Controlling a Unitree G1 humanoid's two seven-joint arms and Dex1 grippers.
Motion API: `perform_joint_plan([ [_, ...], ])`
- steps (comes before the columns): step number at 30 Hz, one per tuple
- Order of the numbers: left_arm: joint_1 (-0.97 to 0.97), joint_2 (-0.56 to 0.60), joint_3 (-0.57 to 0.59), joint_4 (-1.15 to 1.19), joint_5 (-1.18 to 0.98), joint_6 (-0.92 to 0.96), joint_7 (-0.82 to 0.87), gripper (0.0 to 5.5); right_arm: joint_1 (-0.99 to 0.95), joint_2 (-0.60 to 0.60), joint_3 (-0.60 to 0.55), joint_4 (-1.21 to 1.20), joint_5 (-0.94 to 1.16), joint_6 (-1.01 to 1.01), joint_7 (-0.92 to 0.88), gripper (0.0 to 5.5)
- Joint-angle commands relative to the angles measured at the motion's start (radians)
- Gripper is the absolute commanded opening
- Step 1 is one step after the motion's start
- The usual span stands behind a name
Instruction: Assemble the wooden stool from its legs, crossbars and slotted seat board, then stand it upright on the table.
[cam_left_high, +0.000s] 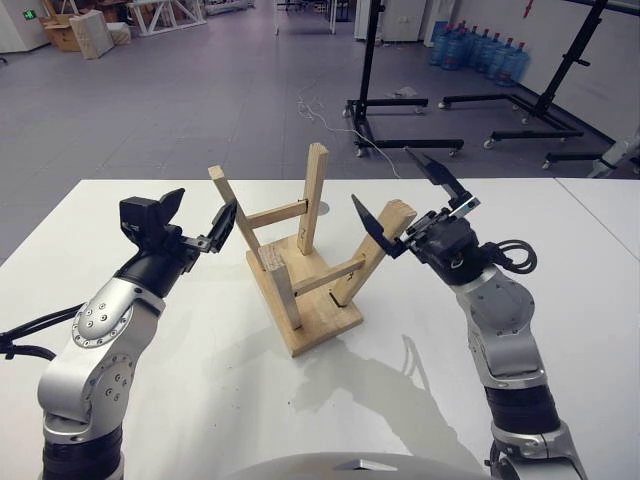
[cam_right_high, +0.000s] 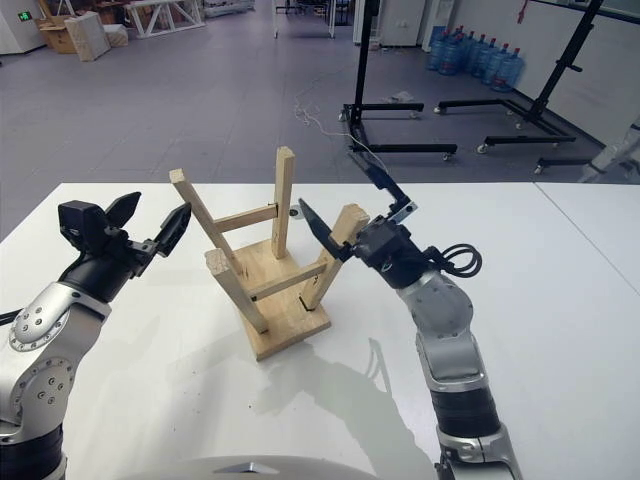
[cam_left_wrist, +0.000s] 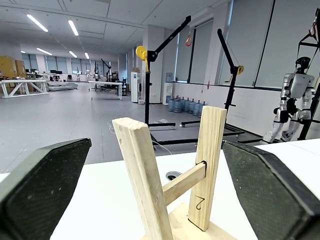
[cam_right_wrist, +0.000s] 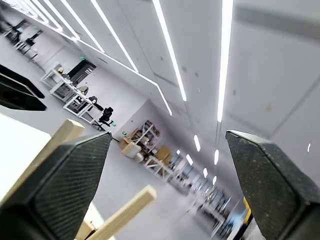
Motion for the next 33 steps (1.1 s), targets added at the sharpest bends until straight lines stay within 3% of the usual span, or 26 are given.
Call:
perform_joint_plan([
  [1,0.005,-0.005,0.004,-0.016,0.005,0.007,0.004,4.79,-0.007,-0.027,0.020,-0.031,-0.113,-0.052,-0.024,4.20],
  [8,0.008,-0.003,0.000,-0.016,-0.001,0.016,-0.007,4.79,-0.003,-0.031,0.041,-0.007,-0.263,-0.002,-0.086,4.20],
  [15,-0.017,-0.009,-0.041,-0.016,-0.013,0.032,-0.023,4.79,0.038,-0.107,0.271,0.145,-0.606,0.133,0.059,4.20],
  [20,-0.004,-0.030,-0.058,-0.022,-0.005,0.027,-0.014,4.79,0.100,-0.111,0.343,0.133,-0.502,0.288,0.201,4.20],
  [24,0.002,-0.036,-0.051,-0.020,0.003,0.023,-0.012,4.79,0.064,-0.113,0.331,0.149,-0.441,0.291,0.157,4.20],
  [29,0.006,-0.045,-0.043,-0.018,0.011,0.013,-0.004,4.79,-0.041,-0.084,0.212,0.088,-0.454,0.134,-0.101,4.20],
  [33,0.013,-0.052,-0.034,-0.025,0.014,0.008,0.001,4.79,-0.068,-0.106,0.174,0.079,-0.473,0.043,-0.191,4.20],
])
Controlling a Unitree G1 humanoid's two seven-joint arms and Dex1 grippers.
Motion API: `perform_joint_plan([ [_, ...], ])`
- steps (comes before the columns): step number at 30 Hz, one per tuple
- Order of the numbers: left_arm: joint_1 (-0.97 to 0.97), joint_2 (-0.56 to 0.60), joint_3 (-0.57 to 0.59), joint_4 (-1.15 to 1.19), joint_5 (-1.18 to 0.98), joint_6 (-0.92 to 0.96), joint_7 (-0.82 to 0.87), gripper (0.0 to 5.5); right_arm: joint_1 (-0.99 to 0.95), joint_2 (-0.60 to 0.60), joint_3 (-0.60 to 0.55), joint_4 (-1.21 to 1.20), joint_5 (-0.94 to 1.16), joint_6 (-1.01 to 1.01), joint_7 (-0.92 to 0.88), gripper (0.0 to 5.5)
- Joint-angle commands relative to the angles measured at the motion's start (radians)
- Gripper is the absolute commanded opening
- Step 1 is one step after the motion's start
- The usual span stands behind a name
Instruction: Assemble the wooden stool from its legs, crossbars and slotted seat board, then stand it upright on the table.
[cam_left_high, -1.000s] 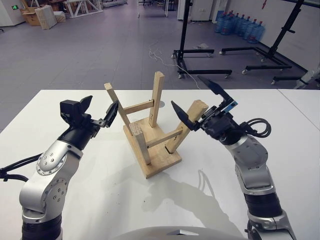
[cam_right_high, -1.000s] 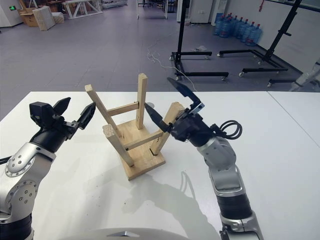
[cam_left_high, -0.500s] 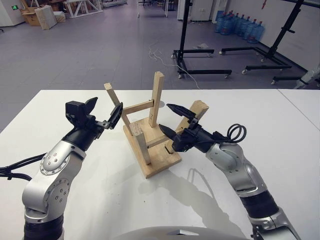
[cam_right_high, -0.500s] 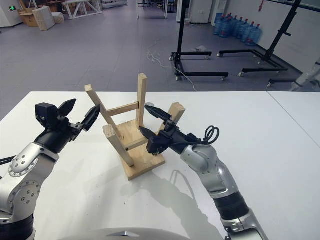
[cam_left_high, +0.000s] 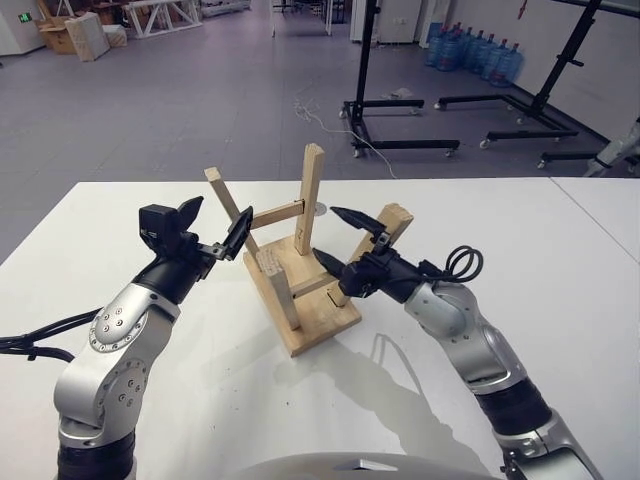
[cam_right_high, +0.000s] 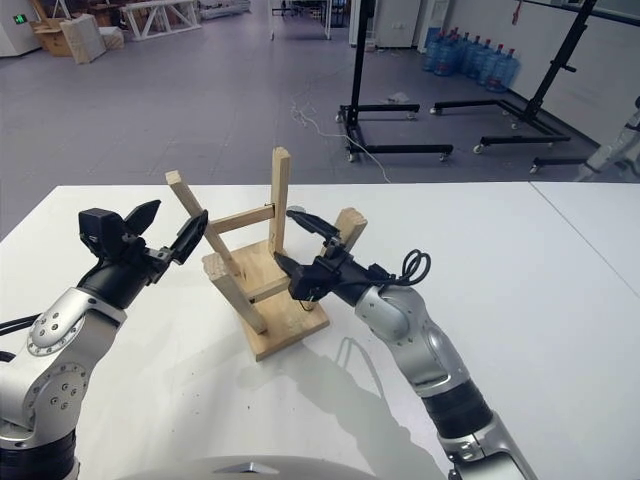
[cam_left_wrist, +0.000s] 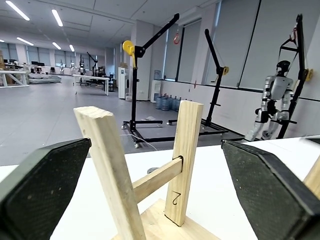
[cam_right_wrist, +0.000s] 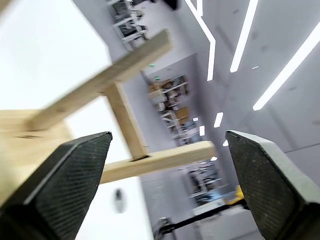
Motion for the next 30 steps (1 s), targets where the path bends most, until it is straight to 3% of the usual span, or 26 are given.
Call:
perform_joint_plan([
  [1,0.009,-0.007,0.004,-0.010,0.011,-0.005,0.004,4.79,-0.030,-0.022,-0.045,-0.012,-0.012,-0.075,-0.069,4.20],
  [4,0.008,-0.009,-0.001,-0.013,0.012,-0.003,0.003,4.79,-0.033,-0.039,-0.021,0.034,-0.042,-0.053,-0.041,4.20],
  [10,-0.013,-0.013,-0.015,-0.010,0.004,0.009,0.000,4.79,0.031,-0.038,0.185,0.160,-0.106,0.125,0.222,4.20],
  [15,-0.015,-0.010,-0.002,-0.003,0.002,0.005,0.000,4.79,0.001,-0.011,0.176,0.137,-0.057,0.142,0.169,4.20],
  [22,-0.015,-0.006,0.023,0.000,0.000,-0.011,-0.008,4.79,-0.067,0.040,-0.002,0.022,0.131,0.085,0.025,4.20],
  [27,0.040,0.038,0.090,-0.044,-0.084,-0.020,-0.107,4.79,-0.183,0.128,-0.219,-0.093,0.606,0.211,0.036,4.20],
  [30,0.155,0.084,0.147,-0.114,-0.193,-0.036,-0.249,4.79,-0.245,0.116,-0.361,-0.013,0.796,0.325,0.025,4.20],
])
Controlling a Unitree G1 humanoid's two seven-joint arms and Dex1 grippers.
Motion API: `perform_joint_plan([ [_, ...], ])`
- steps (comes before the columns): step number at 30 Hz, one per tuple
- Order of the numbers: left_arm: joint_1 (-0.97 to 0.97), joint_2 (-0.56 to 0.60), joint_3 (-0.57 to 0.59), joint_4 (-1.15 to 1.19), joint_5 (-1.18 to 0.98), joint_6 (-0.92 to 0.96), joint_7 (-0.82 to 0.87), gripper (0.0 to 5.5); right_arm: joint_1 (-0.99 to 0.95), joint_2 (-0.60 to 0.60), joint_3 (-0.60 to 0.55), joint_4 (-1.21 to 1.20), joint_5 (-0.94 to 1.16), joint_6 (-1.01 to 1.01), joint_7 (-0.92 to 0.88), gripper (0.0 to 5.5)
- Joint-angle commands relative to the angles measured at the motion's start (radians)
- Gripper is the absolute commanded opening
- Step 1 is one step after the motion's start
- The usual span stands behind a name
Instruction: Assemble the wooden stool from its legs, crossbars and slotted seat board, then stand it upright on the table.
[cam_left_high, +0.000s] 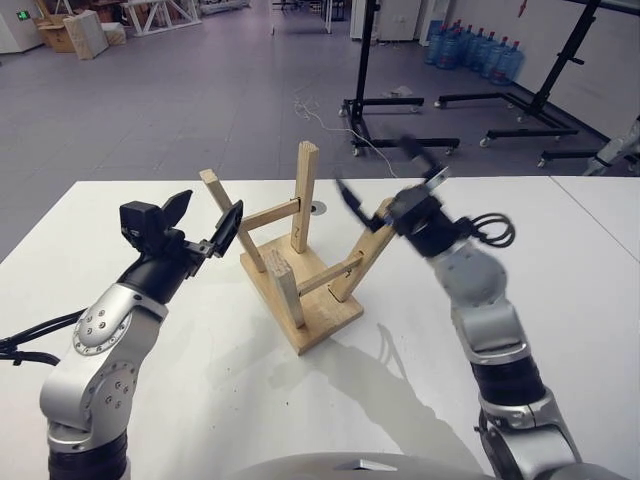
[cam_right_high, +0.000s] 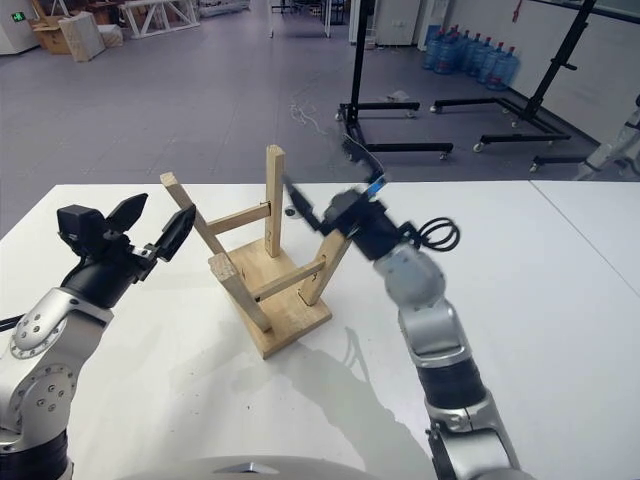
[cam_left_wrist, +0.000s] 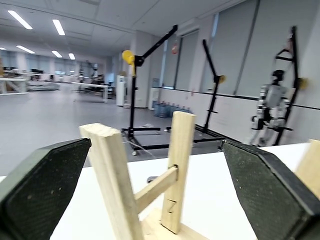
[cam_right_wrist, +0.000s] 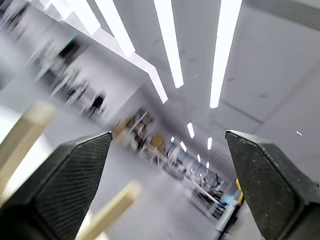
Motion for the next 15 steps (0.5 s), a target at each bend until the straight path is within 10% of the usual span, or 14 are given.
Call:
perform_joint_plan([
  [1,0.145,0.070,0.072,-0.093,-0.138,-0.025,-0.179,4.79,-0.077,-0.014,-0.177,0.092,0.232,0.156,0.002,4.20],
  [15,0.092,0.056,-0.062,-0.065,-0.319,-0.046,-0.170,4.79,-0.025,0.033,-0.273,0.458,0.462,0.261,0.167,4.20],
])
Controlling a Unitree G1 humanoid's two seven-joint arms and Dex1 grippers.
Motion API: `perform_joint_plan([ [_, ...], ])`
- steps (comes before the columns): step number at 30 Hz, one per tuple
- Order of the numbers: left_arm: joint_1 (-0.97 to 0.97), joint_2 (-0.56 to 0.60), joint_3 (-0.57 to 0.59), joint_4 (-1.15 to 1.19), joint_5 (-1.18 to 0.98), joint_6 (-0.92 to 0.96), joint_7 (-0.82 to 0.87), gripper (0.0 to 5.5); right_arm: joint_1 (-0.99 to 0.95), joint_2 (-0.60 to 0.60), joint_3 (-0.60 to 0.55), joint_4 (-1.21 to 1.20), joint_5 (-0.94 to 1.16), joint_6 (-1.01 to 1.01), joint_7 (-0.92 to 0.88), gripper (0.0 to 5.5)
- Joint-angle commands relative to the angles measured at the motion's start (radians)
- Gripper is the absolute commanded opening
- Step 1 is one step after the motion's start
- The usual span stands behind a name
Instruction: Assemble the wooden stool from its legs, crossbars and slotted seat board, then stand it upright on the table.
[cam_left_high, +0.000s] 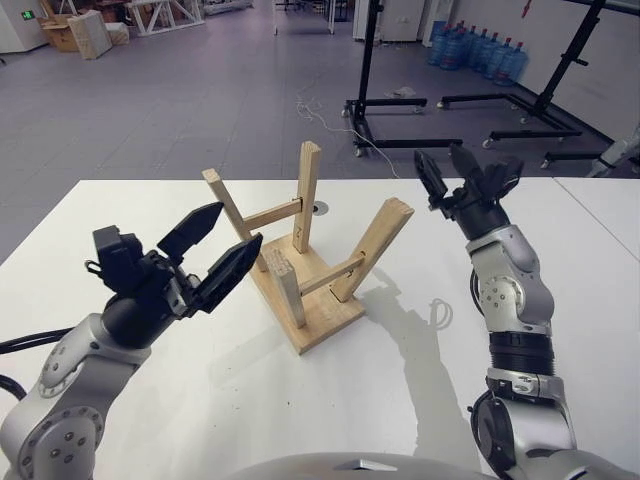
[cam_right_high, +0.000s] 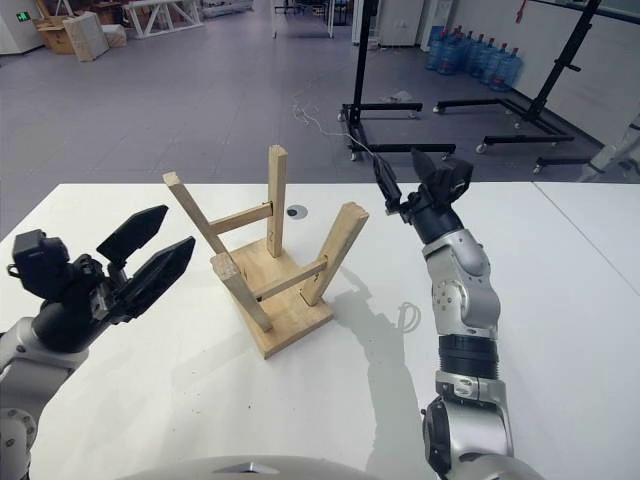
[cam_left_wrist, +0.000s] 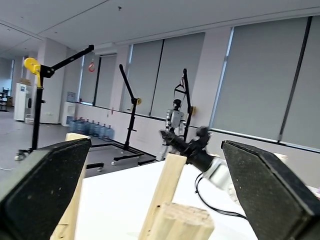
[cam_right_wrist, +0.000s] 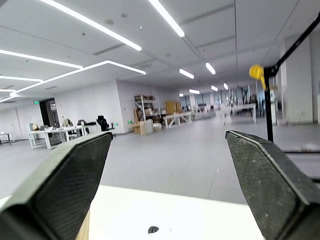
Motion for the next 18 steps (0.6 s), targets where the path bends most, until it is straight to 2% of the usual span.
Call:
perform_joint_plan([
  [1,-0.036,-0.006,-0.096,0.065,0.087,0.020,0.040,4.79,-0.006,0.011,0.008,0.020,0.006,0.004,0.025,4.20],
  [6,-0.096,-0.058,-0.172,0.159,0.093,0.025,0.069,4.79,-0.015,0.037,0.031,0.037,0.007,0.010,0.053,4.20],
  [14,-0.108,-0.057,-0.217,0.222,0.152,0.028,0.056,4.79,-0.001,0.059,0.076,0.060,0.006,0.026,0.097,4.20],
  [18,-0.108,-0.068,-0.267,0.251,0.201,0.018,0.059,4.79,0.024,0.065,0.093,-0.005,0.025,0.055,0.114,4.20],
])
